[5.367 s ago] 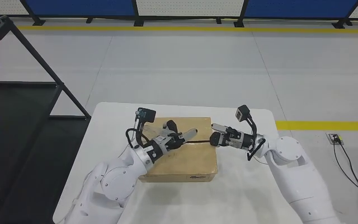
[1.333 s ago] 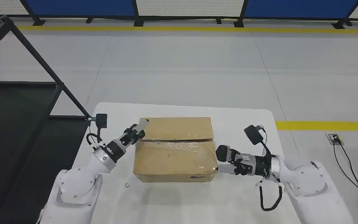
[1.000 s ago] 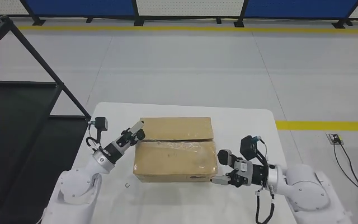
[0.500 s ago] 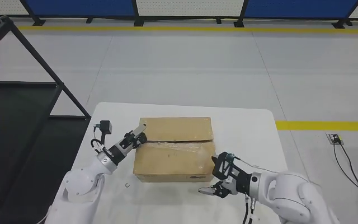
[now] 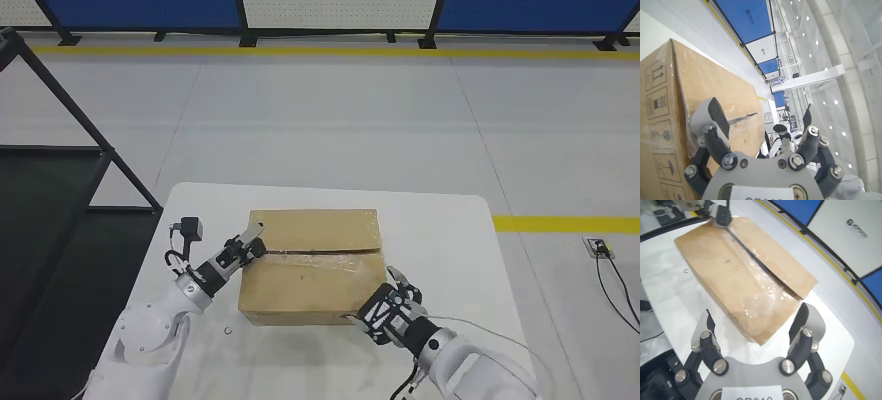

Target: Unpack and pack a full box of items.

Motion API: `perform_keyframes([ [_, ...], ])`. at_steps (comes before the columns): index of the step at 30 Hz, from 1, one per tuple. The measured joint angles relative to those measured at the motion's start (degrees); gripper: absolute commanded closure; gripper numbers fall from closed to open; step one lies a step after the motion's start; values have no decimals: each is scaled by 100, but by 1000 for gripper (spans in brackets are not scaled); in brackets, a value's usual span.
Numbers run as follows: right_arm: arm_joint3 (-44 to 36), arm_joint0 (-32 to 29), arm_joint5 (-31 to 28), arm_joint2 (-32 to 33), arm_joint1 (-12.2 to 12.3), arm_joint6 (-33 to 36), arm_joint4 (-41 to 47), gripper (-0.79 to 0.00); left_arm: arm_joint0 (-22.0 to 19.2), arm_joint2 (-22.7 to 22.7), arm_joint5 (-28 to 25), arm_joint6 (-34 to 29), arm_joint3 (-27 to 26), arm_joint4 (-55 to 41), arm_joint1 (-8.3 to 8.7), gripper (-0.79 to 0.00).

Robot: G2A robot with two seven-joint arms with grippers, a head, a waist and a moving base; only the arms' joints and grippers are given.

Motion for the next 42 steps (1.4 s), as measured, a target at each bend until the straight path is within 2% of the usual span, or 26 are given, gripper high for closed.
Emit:
perform_keyframes([
  [7,40,-14,-202,-18,-1,-40,-41,-785,55,12,-51,68,-1,-59,12,-785],
  [17,291,206,306,-491,-130,18,-913,-785,90,14,-94,85,-34,-111,37,-785],
  [26,579,577,468,-817,-277,402,-1177,-785,90,-2,-107,153,39,-175,55,-785],
  [33,738,778,693,-895,-380,661,-1319,-785,93,2,-165,147,63,-234,68,-785],
  [42,658,665,965,-800,-449,527,-1573,-785,109,4,-220,141,80,-285,85,-785],
])
